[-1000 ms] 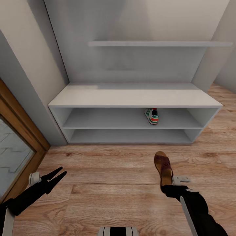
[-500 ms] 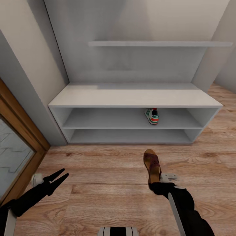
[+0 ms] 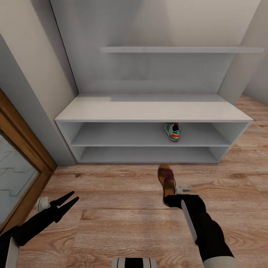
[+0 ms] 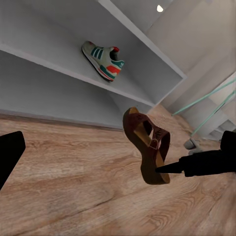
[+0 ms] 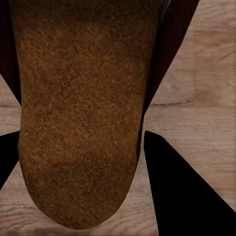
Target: Pick up the two gym shoes and the two sandals from the corridor floor and place them onto the hallstand (shoe rack) in the corridor, making sure they are on the rack and not on the floor. Arrange them so the two gym shoes are next to each other and the two sandals are next to each other.
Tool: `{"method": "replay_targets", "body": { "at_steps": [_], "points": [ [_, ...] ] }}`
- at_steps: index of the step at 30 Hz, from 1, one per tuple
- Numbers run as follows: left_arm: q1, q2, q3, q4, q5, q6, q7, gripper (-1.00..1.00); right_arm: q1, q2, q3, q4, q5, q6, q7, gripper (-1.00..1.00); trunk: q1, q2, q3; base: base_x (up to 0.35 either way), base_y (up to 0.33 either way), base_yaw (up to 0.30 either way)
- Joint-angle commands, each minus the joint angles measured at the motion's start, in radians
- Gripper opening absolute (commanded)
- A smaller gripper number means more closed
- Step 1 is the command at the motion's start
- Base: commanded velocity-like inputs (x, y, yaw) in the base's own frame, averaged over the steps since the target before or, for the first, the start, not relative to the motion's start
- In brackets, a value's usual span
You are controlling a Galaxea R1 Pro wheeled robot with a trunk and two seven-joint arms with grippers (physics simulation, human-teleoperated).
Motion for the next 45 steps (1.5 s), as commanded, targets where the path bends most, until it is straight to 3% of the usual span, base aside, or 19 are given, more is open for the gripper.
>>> {"method": "replay_targets", "body": {
  "at_steps": [1,23,31,39,45],
  "points": [
    [0.0,0.0,0.001,0.0,0.002,0.01,-0.003,1.0,-0.012,0.001,-0.001,0.022,0.002,0.005,-0.001,-1.0,0.0,0.0,-0.001,0.0,0.0,0.0],
    [0.0,0.0,-0.005,0.0,0.002,0.009,-0.003,1.0,-0.305,0.021,-0.001,0.351,0.002,0.005,-0.001,-1.0,0.0,0.0,-0.001,0.0,0.0,0.0],
    [0.0,0.0,-0.052,0.0,0.0,0.009,-0.001,1.0,-0.37,0.021,0.0,0.415,0.002,0.005,-0.001,-1.0,0.0,0.0,-0.001,0.0,0.0,0.0],
    [0.0,0.0,-0.062,0.0,-0.001,0.009,-0.002,1.0,-0.45,0.02,-0.001,0.463,0.002,0.006,-0.001,-1.0,0.0,0.0,-0.001,0.0,0.0,0.0],
    [0.0,0.0,-0.064,0.0,-0.001,0.009,-0.002,1.0,-0.473,0.019,-0.001,0.511,0.002,0.007,-0.002,-1.0,0.0,0.0,-0.001,0.0,0.0,0.0]
  ]
}}
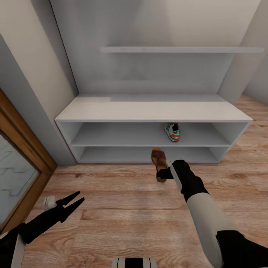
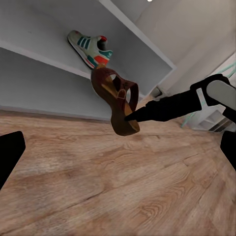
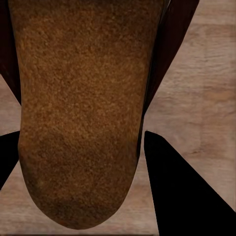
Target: Pick up the two gym shoes and the two sandals from the corridor floor and place them onto the hallstand (shoe rack) in the corridor, making sure they are on the rack and not on the floor. Arrange them so the two gym shoes are next to each other and the two sandals are next to each other.
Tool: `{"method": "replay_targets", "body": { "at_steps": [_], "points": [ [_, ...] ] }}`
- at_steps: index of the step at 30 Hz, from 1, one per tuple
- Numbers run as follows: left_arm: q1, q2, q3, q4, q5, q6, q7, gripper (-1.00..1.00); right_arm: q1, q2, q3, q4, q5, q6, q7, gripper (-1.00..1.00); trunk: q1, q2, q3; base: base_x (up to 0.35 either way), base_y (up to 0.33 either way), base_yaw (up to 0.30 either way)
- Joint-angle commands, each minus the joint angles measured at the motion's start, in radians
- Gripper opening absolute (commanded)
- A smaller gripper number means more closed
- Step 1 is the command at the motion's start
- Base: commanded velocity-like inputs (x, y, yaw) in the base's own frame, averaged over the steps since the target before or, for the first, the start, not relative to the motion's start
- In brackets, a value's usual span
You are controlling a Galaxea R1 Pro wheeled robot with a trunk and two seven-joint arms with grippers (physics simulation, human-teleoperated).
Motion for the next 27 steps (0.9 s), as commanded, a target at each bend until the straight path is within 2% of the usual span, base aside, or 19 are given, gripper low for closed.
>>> {"method": "replay_targets", "body": {
  "at_steps": [1,9,15,20,27],
  "points": [
    [0.0,0.0,-0.003,0.0,0.002,0.011,-0.003,1.0,-0.002,0.001,-0.002,0.002,0.002,0.007,-0.002,-1.0,0.0,0.0,-0.001,0.0,0.0,0.0],
    [0.0,-0.001,-0.06,0.0,-0.001,0.011,-0.001,1.0,-0.015,0.001,-0.001,0.008,0.002,0.094,-0.002,-1.0,0.0,0.0,-0.001,0.0,0.0,0.0],
    [0.0,-0.001,-0.069,0.0,-0.003,0.011,-0.001,1.0,-0.041,0.001,-0.002,0.009,0.001,0.111,-0.002,-1.0,0.0,0.0,-0.001,0.0,0.0,0.0],
    [0.0,-0.001,-0.071,0.0,-0.003,0.011,-0.002,1.0,-0.088,0.001,-0.002,0.03,0.0,0.115,-0.002,-1.0,0.0,0.0,-0.001,0.0,0.0,0.0],
    [0.0,-0.001,-0.071,0.0,-0.003,0.011,-0.001,1.0,-0.1,0.001,-0.002,0.042,0.0,0.116,-0.001,-1.0,0.0,0.0,-0.001,0.0,0.0,0.0]
  ]
}}
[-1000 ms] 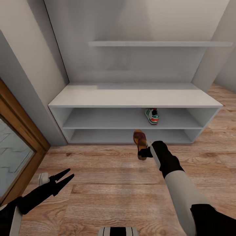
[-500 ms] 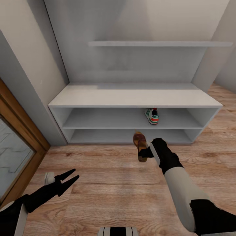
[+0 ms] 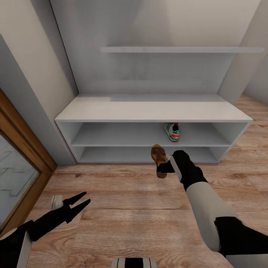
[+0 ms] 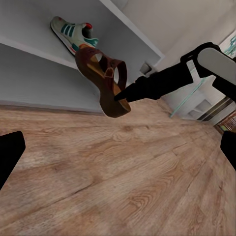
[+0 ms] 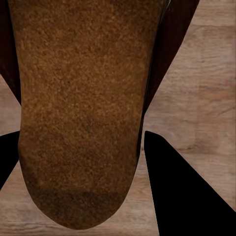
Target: Pick up the two gym shoes and the two sandals from the corridor floor and place them onto the hallstand (shoe rack) in the corridor, making sure they are on the rack and not on the floor. Arrange them so the two gym shoes are next to each other and the two sandals are next to each other.
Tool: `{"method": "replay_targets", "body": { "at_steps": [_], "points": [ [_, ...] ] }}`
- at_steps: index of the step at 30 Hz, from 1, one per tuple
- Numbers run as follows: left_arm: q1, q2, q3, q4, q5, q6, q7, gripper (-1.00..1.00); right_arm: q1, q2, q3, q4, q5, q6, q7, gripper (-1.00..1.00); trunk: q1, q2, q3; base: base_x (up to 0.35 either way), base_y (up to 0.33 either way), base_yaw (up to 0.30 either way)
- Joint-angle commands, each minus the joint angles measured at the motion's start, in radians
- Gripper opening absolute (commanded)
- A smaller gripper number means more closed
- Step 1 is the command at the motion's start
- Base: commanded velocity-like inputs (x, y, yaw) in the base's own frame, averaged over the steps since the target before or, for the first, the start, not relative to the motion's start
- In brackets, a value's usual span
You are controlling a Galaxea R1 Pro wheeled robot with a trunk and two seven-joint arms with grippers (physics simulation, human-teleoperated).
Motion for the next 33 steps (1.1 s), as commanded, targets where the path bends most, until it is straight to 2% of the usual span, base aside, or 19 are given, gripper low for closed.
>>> {"method": "replay_targets", "body": {
  "at_steps": [1,6,14,23,26,28,33],
  "points": [
    [0.0,0.0,0.0,0.0,0.002,0.011,-0.003,1.0,-0.001,0.001,-0.002,-0.001,0.002,0.004,-0.001,-1.0,0.0,0.0,-0.001,0.0,0.0,0.0],
    [0.0,0.0,0.001,0.0,0.002,0.011,-0.002,1.0,-0.025,0.0,-0.002,0.0,0.0,0.004,0.0,-1.0,0.0,0.0,-0.001,0.0,0.0,0.0],
    [0.0,0.0,0.002,0.0,0.002,0.011,-0.001,1.0,-0.03,-0.001,-0.001,0.005,0.0,-0.002,0.0,-1.0,0.0,0.0,-0.001,0.0,0.0,0.0],
    [0.0,0.0,0.002,0.0,0.001,0.011,0.001,1.0,-0.03,-0.001,0.001,0.075,0.002,-0.025,0.0,-1.0,0.0,0.0,-0.001,0.0,0.0,0.0],
    [0.0,0.0,0.002,0.0,0.001,0.011,0.001,1.0,-0.029,-0.001,0.001,0.108,0.003,-0.1,0.0,-1.0,0.0,0.0,-0.001,0.0,0.0,0.0],
    [0.0,0.0,0.002,0.0,0.001,0.011,0.001,1.0,-0.029,0.0,0.001,0.149,0.003,-0.185,0.0,-1.0,0.0,0.0,-0.001,0.0,0.0,0.0],
    [0.0,0.0,0.002,0.0,0.0,0.011,0.001,1.0,-0.029,0.001,0.002,0.222,0.004,-0.261,0.0,-1.0,0.0,0.0,-0.001,0.0,0.0,0.0]
  ]
}}
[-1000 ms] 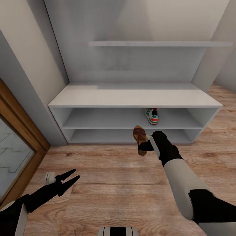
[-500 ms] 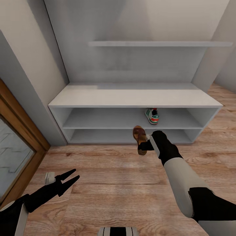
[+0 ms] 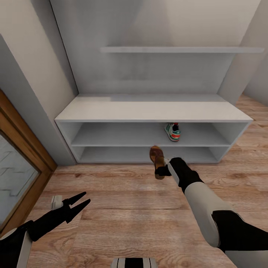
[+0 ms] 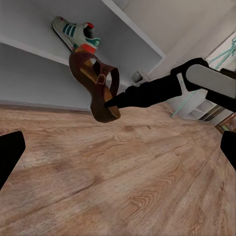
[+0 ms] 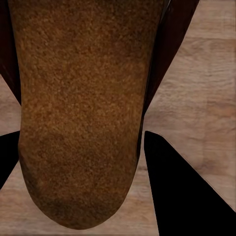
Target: Pick up the two gym shoes and the two sandals from the corridor floor and place them onto the hallstand (shoe rack) in the corridor, making sure they are on the rack and not on the floor. Arrange them so the two gym shoes are next to each other and the two sandals are next to each other.
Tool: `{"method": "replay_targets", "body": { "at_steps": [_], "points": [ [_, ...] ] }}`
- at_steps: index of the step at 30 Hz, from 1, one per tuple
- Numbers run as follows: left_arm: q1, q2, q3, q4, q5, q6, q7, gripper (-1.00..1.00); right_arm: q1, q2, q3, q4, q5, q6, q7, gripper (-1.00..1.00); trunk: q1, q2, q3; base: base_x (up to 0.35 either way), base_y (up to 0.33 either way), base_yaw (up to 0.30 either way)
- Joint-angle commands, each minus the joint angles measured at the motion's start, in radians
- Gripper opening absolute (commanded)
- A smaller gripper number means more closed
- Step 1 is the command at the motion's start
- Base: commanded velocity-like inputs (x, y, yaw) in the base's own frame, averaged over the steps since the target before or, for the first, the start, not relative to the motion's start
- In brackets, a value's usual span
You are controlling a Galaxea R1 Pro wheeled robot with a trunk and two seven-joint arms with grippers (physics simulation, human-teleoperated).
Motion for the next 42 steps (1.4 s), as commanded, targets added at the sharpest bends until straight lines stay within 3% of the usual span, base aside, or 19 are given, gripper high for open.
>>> {"method": "replay_targets", "body": {
  "at_steps": [1,10,21,28,36,42],
  "points": [
    [0.0,0.0,0.0,0.0,0.002,0.01,-0.003,1.0,-0.001,0.001,-0.001,0.003,0.002,0.0,-0.002,-1.0,0.0,0.0,-0.001,0.0,0.0,0.0],
    [0.0,0.0,0.0,0.0,0.002,0.01,-0.003,1.0,0.0,0.001,0.0,0.019,0.002,-0.07,-0.002,-1.0,0.0,0.0,-0.001,0.0,0.0,0.0],
    [0.0,0.0,-0.001,0.0,0.002,0.01,-0.002,1.0,0.0,0.002,0.0,0.019,0.004,-0.077,-0.002,-1.0,0.0,0.0,-0.001,0.009,0.0,0.0],
    [0.0,-0.001,-0.004,0.0,0.002,0.01,-0.002,1.0,0.0,0.002,0.001,0.018,0.004,-0.075,-0.003,-1.0,0.0,0.0,-0.001,0.238,0.0,0.0],
    [0.0,-0.001,-0.09,0.0,0.001,0.01,0.002,1.0,0.0,0.002,0.001,0.018,0.003,-0.075,-0.002,-1.0,0.0,0.0,-0.001,0.283,0.0,0.0],
    [0.0,0.0,-0.102,0.0,0.0,0.01,0.003,1.0,0.0,0.002,0.001,0.018,0.003,-0.074,-0.002,-1.0,0.0,0.0,-0.001,0.128,0.0,0.0]
  ]
}}
